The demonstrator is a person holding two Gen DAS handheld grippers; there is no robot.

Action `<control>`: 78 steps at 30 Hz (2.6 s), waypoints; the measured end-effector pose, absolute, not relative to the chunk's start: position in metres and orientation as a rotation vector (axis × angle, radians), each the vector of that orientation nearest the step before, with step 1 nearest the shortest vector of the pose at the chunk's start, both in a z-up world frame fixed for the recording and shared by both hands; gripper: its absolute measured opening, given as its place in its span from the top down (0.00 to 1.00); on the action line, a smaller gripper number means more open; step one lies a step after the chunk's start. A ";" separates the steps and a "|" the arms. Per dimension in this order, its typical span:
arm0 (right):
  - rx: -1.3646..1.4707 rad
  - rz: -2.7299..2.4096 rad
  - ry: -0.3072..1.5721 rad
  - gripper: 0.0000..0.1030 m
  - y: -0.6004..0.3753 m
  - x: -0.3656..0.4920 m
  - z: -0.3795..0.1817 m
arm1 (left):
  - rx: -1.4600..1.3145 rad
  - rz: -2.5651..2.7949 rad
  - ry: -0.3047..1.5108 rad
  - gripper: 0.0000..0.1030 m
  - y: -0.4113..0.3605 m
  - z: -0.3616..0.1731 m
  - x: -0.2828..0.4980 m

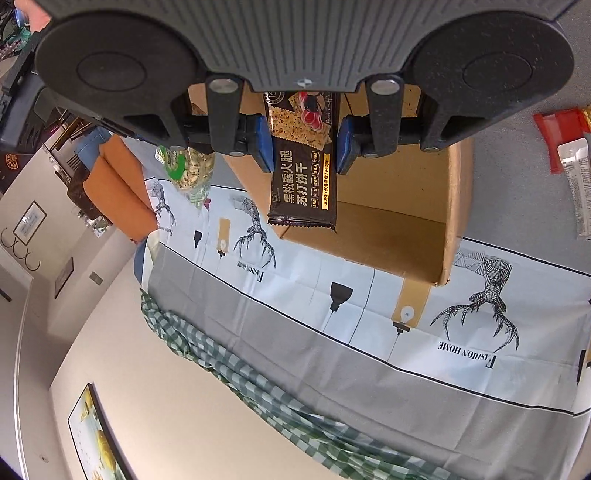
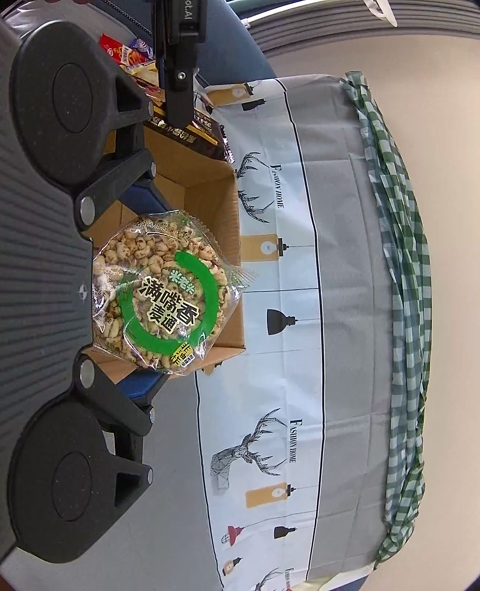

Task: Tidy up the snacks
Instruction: 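Carry the biscuit box and peanut bag over the cardboard box with both tools, then open both tools to drop the biscuit box and peanut bag into the box, then move both tools back to the snack pile on the sofa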

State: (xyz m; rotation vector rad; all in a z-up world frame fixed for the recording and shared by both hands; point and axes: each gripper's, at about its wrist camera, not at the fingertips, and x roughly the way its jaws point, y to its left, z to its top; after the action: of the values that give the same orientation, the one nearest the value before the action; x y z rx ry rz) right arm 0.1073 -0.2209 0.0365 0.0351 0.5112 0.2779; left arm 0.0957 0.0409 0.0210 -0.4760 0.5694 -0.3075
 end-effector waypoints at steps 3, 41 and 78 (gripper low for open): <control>0.034 0.275 0.512 0.17 -0.219 0.107 0.036 | -0.478 -0.301 0.572 0.62 0.043 0.020 0.094; -0.025 0.271 0.514 0.15 -0.208 0.108 0.035 | -0.522 -0.337 0.574 0.59 0.045 0.020 0.094; 0.047 0.473 0.431 0.68 -0.098 0.071 0.040 | -0.613 -0.095 0.615 0.84 0.227 -0.003 0.065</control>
State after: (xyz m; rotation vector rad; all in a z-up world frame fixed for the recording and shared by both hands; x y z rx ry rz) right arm 0.0713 -0.0985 0.0403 0.0470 0.4305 0.4731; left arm 0.0653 0.2272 -0.0026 -0.6134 0.6152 -0.0946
